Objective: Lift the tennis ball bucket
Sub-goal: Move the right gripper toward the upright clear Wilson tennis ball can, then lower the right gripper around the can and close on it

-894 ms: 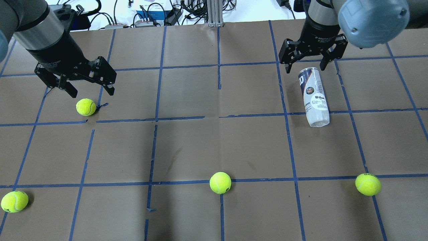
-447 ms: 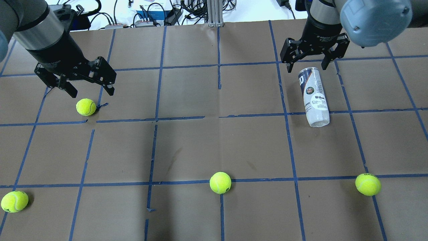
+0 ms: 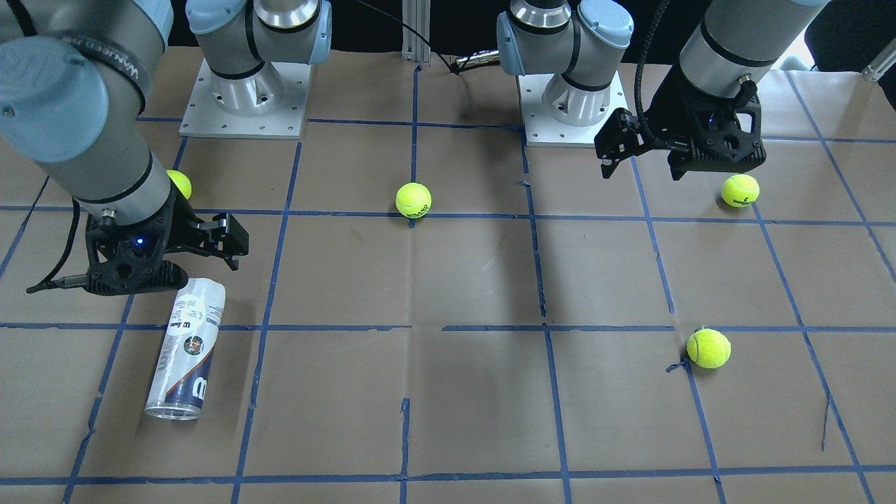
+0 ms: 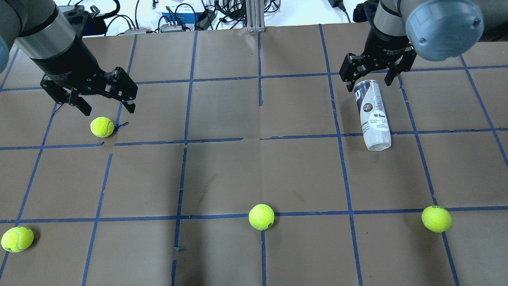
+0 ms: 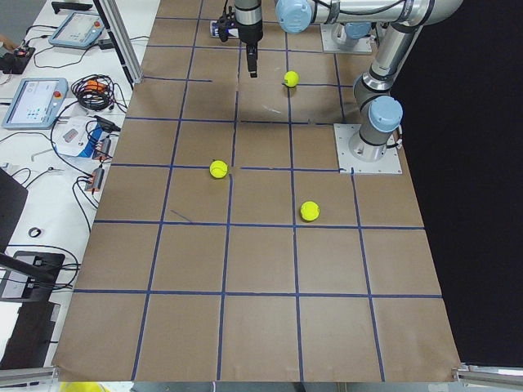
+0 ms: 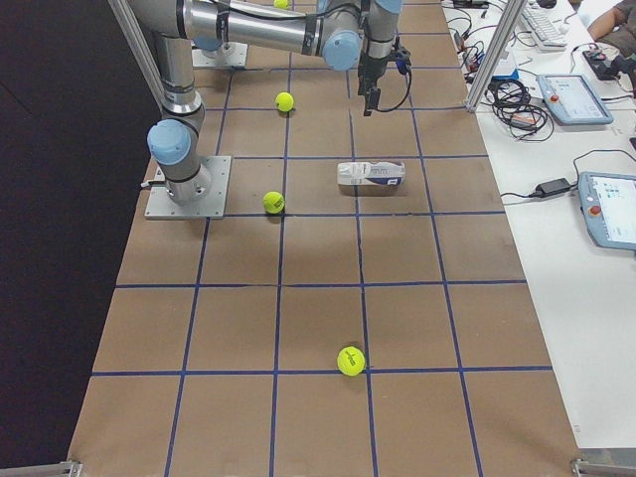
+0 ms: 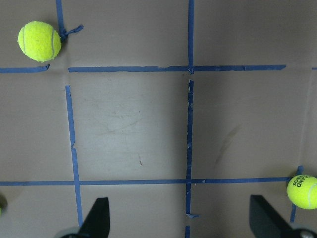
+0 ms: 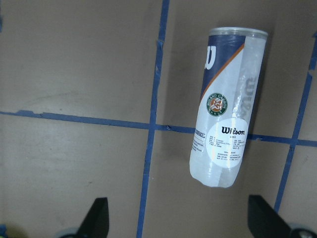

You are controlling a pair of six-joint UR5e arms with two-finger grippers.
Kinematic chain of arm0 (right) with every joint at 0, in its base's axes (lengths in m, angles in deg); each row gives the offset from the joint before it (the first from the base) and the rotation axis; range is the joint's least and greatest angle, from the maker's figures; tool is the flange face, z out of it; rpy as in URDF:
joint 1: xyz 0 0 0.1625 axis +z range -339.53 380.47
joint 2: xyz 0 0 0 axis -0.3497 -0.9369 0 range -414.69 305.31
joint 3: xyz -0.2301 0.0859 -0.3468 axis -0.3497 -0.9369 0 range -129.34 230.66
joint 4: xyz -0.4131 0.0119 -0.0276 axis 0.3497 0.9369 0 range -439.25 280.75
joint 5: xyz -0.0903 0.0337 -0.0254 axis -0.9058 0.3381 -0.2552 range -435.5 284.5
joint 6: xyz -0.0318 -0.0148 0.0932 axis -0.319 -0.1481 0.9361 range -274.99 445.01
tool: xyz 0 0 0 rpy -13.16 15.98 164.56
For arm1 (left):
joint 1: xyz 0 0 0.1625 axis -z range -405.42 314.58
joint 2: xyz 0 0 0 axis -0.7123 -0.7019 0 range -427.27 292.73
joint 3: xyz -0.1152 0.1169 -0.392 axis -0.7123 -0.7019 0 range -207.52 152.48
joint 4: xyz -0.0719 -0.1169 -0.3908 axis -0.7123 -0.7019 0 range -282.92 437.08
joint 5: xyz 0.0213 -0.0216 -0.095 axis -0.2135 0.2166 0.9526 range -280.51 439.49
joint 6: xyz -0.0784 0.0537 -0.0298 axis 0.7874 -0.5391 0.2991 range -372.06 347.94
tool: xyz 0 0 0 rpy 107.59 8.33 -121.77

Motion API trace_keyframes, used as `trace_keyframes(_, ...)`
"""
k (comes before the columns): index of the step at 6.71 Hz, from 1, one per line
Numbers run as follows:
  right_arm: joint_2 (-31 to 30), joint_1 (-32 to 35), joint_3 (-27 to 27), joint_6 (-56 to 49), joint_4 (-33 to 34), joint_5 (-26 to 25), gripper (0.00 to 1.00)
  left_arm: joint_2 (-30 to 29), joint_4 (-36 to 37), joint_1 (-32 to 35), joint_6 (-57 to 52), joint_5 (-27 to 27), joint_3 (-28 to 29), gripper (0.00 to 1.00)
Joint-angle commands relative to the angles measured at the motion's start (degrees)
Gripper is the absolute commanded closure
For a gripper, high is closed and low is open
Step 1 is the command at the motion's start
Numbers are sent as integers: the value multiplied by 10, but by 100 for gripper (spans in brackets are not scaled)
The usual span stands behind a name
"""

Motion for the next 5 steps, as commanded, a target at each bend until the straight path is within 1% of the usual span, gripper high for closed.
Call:
trace_keyframes(1,24,-40,78,-62,128,3,0,0,0,0,0,1,0,0)
trace_keyframes(2,36,-57,91,-64,147,4,0,0,0,0,0,1,0,0)
trace_keyframes(5,82,-74,94,-62,159,3,0,0,0,0,0,1,0,0)
